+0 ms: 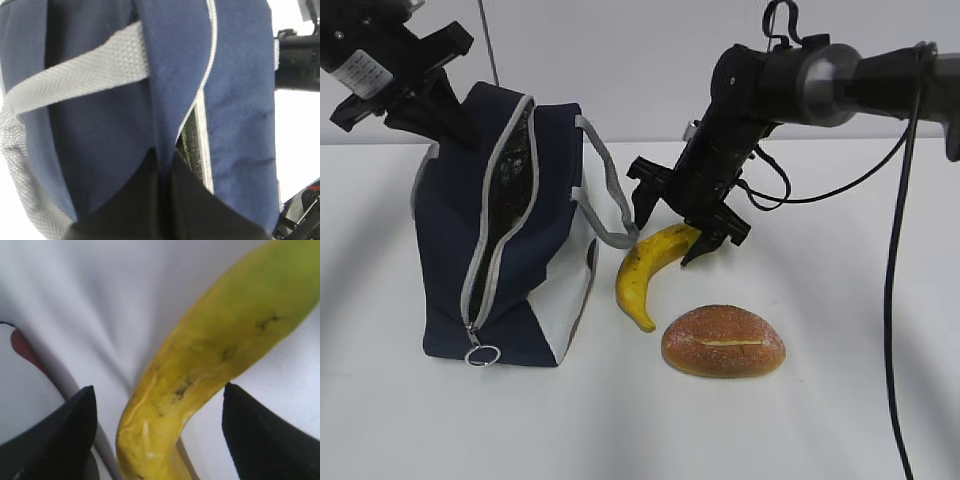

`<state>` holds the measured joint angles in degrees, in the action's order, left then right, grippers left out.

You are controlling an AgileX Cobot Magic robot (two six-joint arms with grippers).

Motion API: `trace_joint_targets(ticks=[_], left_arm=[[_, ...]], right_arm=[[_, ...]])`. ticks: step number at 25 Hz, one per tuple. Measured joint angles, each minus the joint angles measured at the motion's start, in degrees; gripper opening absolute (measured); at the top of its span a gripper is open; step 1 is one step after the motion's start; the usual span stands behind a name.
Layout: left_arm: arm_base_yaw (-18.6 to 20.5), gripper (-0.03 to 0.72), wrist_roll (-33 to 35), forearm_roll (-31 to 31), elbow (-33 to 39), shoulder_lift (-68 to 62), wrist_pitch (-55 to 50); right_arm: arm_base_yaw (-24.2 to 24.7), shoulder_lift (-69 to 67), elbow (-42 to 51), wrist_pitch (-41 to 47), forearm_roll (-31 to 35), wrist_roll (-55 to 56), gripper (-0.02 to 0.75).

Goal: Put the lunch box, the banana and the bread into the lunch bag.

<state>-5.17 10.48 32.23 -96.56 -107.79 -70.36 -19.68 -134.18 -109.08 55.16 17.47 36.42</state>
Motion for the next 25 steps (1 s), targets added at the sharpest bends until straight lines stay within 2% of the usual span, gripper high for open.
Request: trace_joint_targets(ticks=[4,6,12,19,25], left_arm=[[0.0,-0.003,0.0,0.0,0.0,0.0,0.0],[0.0,-0.003,0.0,0.0,0.0,0.0,0.0],[0.0,-0.003,0.0,0.0,0.0,0.0,0.0],[0.0,-0.003,0.0,0.0,0.0,0.0,0.0],[0.0,-0.003,0.0,0.1,0.0,0.0,0.0]], right_arm=[[-0.7,-1.2,0.0,-0.4,0.6,0.0,0.572],[-0.8,-1.5,0.0,-0.5,0.7,0.0,0.536],[-0.8,-1.5,0.0,-0.8,0.8,-1.8,0.338],[-0.8,-1.5,-0.9,-0.8,1.0,-3.8,0.322],[-0.8,-1.6,-8.3,2.6,0.7,-5.2,0.321]])
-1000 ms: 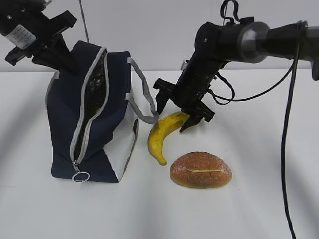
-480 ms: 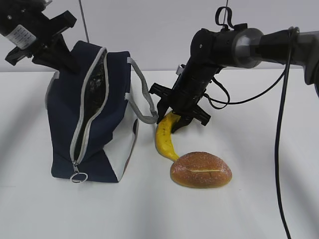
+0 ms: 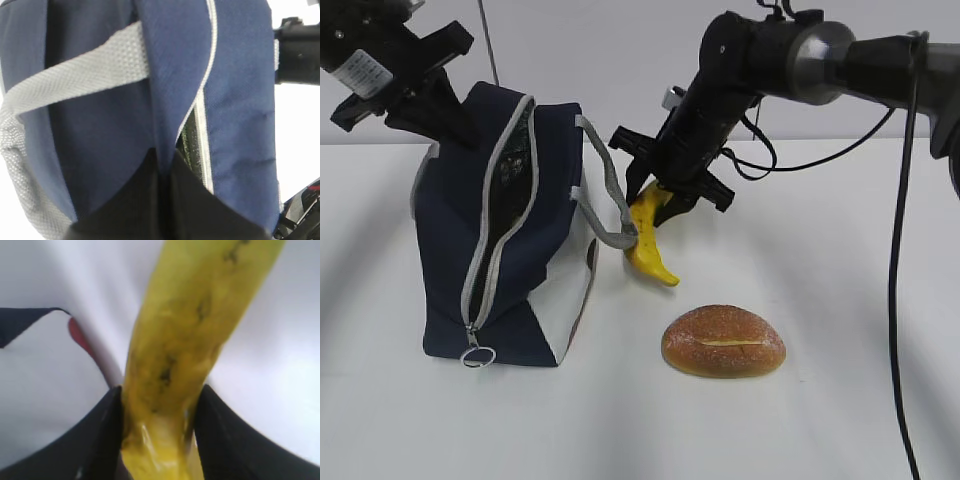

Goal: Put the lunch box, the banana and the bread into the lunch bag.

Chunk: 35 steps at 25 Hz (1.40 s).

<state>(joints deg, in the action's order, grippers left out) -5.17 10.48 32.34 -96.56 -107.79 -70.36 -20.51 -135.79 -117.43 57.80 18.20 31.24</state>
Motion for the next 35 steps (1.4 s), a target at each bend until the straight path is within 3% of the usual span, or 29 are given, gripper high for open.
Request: trace_joint_targets(ticks=[12,18,20,24,30,35], left_arm=[[0.0,-0.003,0.0,1.3,0.0,0.0,0.0],[0.0,-0.003,0.0,2.4,0.0,0.0,0.0],[0.1,-0.003,0.0,3.3,0.0,0.0,0.0],[0.1,-0.003,0.0,3.9,0.0,0.0,-0.1],[0.1,-0.003,0.0,3.9,0.0,0.0,-0.1],[0.1,-0.003,0.0,3.9,0.0,0.0,-0.1]], right_arm=[[6.6,-0.1,-22.8,13.1,-9.6,-4.6,0.321],[7.5,0.8,-32.5,14.1,-0.8,-11.7,0.321],[7.5,1.8,-33.3,14.1,5.8,-14.3,0.321],[7.2,3.1,-33.6,14.4,12.1,-17.1,0.321],[5.9,6.8,-33.2,14.6,12.7,-19.5,0.321],[2.4,12.9,-24.0,14.6,7.9,-22.9,0.32]])
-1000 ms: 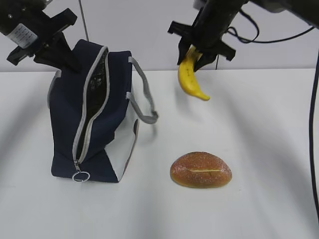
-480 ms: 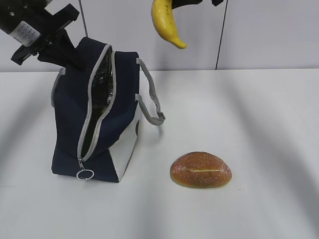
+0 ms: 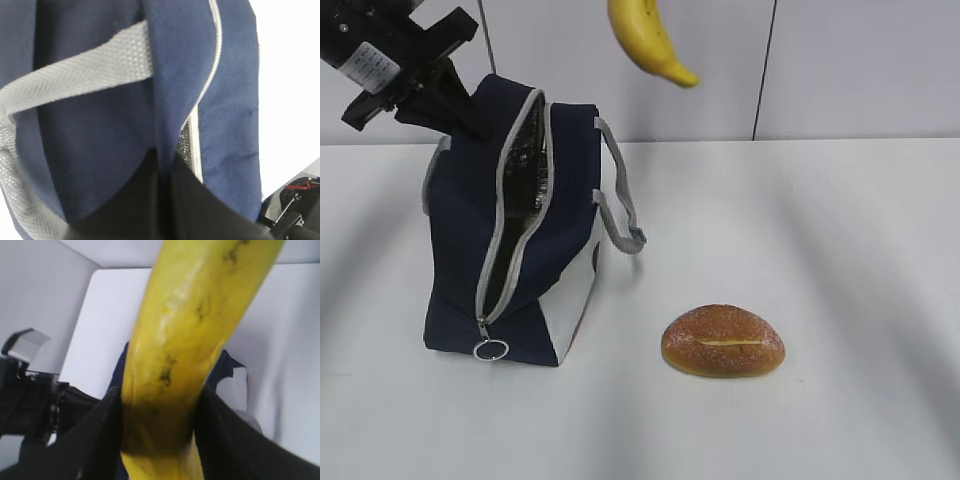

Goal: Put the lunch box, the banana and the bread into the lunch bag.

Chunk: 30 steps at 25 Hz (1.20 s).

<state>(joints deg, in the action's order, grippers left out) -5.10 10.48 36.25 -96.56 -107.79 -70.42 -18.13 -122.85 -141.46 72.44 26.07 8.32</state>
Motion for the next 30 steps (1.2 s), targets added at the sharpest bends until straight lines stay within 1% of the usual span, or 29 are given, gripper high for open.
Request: trace_joint_targets(ticks=[4,7,9,12,16,23,26,30], left_arm=[[0.0,-0.003,0.0,0.0,0.0,0.0,0.0],[0.0,-0.003,0.0,0.0,0.0,0.0,0.0],[0.0,-0.003,0.0,0.0,0.0,0.0,0.0],[0.0,-0.003,0.0,0.0,0.0,0.0,0.0],[0.0,-0.003,0.0,0.1,0.0,0.0,0.0],[0.0,-0.003,0.0,0.1,0.0,0.0,0.0],[0.0,-0.003,0.0,0.1,0.0,0.0,0.0],[0.0,-0.003,0.0,0.0,0.0,0.0,-0.1]], right_arm=[[-4.1,4.3,10.6,0.0,-1.6,-3.1,0.32],[-7.2,6.0,16.4,0.0,-1.6,-4.4,0.32],[-8.6,6.3,18.6,0.0,-0.2,-5.2,0.32],[-9.5,6.3,21.7,-0.1,3.8,-6.9,0.32],[-9.8,6.3,24.5,-0.3,8.0,-7.7,0.32],[-9.8,0.5,24.8,-1.0,17.3,-10.5,0.32],[-9.8,-2.5,25.0,-1.7,17.3,-10.7,0.32],[-9.8,-4.3,25.1,-3.7,14.4,-10.7,0.319]])
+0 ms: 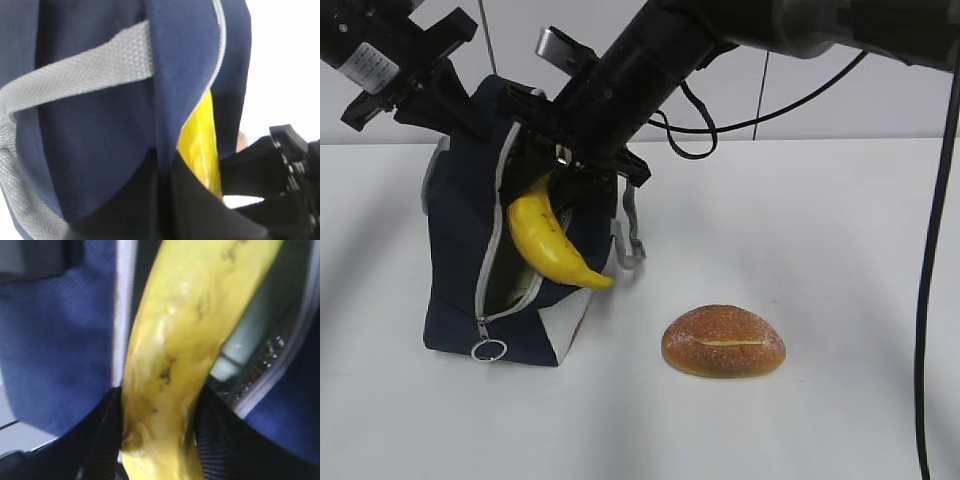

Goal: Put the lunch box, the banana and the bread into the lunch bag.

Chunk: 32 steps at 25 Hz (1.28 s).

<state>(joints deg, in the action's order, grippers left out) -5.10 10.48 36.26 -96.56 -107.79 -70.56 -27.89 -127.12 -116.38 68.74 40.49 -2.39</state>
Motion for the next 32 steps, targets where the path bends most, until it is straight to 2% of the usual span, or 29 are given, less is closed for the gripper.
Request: trace_joint_targets(ticks=[6,8,11,14,20,26,32], left_arm=[[0.0,-0.003,0.0,0.0,0.0,0.0,0.0],[0.0,-0.003,0.0,0.0,0.0,0.0,0.0],[0.0,-0.003,0.0,0.0,0.0,0.0,0.0],[0.0,-0.003,0.0,0.1,0.0,0.0,0.0],[0.0,-0.003,0.0,0.1,0.0,0.0,0.0],[0.0,-0.003,0.0,0.1,0.0,0.0,0.0],[0.0,-0.003,0.0,0.1,0.0,0.0,0.0]], right_arm=[[0.0,0.0,0.0,-4.8,-1.9,0.0,0.338],[0.0,-0.1,0.0,-6.7,-1.8,0.0,0.375],[0.0,-0.1,0.0,-7.7,-0.9,0.0,0.477],[0.0,-0.1,0.0,-7.7,-0.6,-0.1,0.536],[1.2,-0.3,-3.6,-0.8,-1.8,-2.0,0.553],[1.8,0.7,-9.1,1.6,-12.3,-2.2,0.552],[1.9,7.9,-4.6,1.9,-21.4,-2.1,0.552]])
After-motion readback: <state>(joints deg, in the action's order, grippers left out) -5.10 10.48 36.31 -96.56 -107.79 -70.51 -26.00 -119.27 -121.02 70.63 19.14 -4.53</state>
